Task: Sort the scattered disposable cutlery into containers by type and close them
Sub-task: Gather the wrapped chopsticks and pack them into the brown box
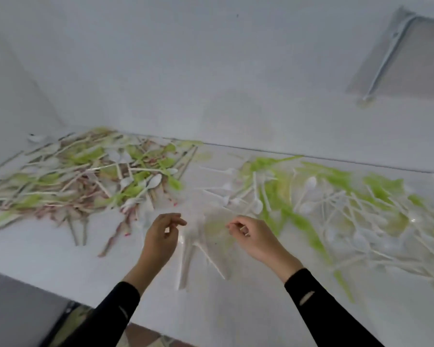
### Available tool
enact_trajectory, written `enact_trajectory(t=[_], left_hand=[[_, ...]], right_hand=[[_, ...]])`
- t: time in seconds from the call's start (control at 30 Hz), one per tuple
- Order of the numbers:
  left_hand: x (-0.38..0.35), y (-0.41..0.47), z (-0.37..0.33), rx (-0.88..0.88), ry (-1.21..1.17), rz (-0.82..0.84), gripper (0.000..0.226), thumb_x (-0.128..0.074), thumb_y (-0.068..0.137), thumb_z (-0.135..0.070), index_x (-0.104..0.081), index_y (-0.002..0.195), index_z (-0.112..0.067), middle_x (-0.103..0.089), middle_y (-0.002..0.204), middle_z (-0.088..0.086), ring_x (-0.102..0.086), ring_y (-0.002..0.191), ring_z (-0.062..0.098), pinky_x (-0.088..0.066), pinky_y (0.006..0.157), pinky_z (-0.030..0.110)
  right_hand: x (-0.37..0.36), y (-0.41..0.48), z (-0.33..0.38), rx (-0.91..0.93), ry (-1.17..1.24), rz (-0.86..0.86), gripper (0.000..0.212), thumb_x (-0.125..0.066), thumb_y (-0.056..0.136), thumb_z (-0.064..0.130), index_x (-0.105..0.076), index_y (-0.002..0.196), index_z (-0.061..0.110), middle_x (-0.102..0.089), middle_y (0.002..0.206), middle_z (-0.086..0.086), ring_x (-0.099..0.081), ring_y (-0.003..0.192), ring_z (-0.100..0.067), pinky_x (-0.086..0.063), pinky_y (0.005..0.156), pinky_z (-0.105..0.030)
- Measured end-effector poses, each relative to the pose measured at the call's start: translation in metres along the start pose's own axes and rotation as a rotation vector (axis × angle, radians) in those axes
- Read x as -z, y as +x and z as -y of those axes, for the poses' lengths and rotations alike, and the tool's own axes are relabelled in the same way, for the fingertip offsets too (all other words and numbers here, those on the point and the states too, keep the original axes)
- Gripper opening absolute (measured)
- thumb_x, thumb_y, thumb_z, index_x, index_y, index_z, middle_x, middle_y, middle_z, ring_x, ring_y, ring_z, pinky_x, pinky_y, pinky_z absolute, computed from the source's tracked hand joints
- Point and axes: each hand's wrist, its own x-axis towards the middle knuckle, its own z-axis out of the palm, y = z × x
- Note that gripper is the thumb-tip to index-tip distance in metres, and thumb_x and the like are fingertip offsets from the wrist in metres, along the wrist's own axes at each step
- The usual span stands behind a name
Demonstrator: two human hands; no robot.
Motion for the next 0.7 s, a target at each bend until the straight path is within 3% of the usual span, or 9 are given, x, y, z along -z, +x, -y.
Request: enact_trajectory(t=[0.13, 0.3, 0.43, 0.57, 0.7], left_hand=[[0.055, 0.006, 0.045, 0.072, 0.021, -0.076, 0.046, -0.049, 0.088, 0.013, -0.064, 0.079, -0.030, -0.064, 0.105, -0.003, -0.062, 0.098, 0.016, -0.044, 0.068, 0.003], [0.089, 0.002, 0.079, 0.134, 0.049, -0.127, 0.048, -0.051, 0.087, 0.011, -0.062, 0.078, -0.034, -0.066, 0.106, -0.001, -0.060, 0.103, 0.011, -0.040, 0.074, 0.004], [0.100, 0.005, 0.097, 0.245, 0.047, -0.174, 0.043, -0.051, 0.086, 0.008, -0.066, 0.078, -0.031, -0.069, 0.103, -0.003, -0.062, 0.092, 0.016, -0.040, 0.073, 0.018], [0.098, 0.011, 0.100, 0.265, 0.125, -0.136, 0.037, -0.051, 0.084, 0.010, -0.070, 0.086, -0.022, -0.070, 0.101, -0.003, -0.061, 0.090, 0.015, -0.039, 0.071, 0.006], [0.097, 0.023, 0.109, 0.175, 0.222, -0.146, 0.032, -0.055, 0.081, 0.010, -0.071, 0.097, -0.012, -0.069, 0.104, 0.002, -0.060, 0.099, 0.023, -0.045, 0.089, 0.027]], right_hand=[[-0.057, 0.026, 0.030, 0.042, -0.009, 0.093, 0.013, -0.058, 0.095, 0.024, -0.071, 0.095, 0.024, -0.071, 0.089, 0.011, -0.057, 0.064, 0.003, -0.051, 0.070, -0.025], [-0.098, 0.051, 0.055, 0.089, -0.055, 0.244, 0.015, -0.055, 0.095, 0.025, -0.070, 0.099, 0.026, -0.071, 0.093, 0.011, -0.056, 0.063, 0.004, -0.050, 0.066, -0.021], [-0.114, 0.071, 0.062, 0.116, -0.124, 0.301, 0.016, -0.054, 0.094, 0.028, -0.070, 0.098, 0.029, -0.070, 0.097, 0.017, -0.058, 0.070, 0.002, -0.054, 0.076, -0.027], [-0.120, 0.091, 0.066, 0.150, -0.185, 0.331, 0.018, -0.053, 0.095, 0.026, -0.070, 0.101, 0.026, -0.066, 0.101, 0.016, -0.060, 0.085, -0.002, -0.053, 0.084, -0.029], [-0.131, 0.112, 0.067, 0.202, -0.302, 0.255, 0.022, -0.050, 0.096, 0.019, -0.068, 0.109, 0.020, -0.058, 0.113, 0.005, -0.052, 0.109, -0.010, -0.047, 0.091, -0.028]])
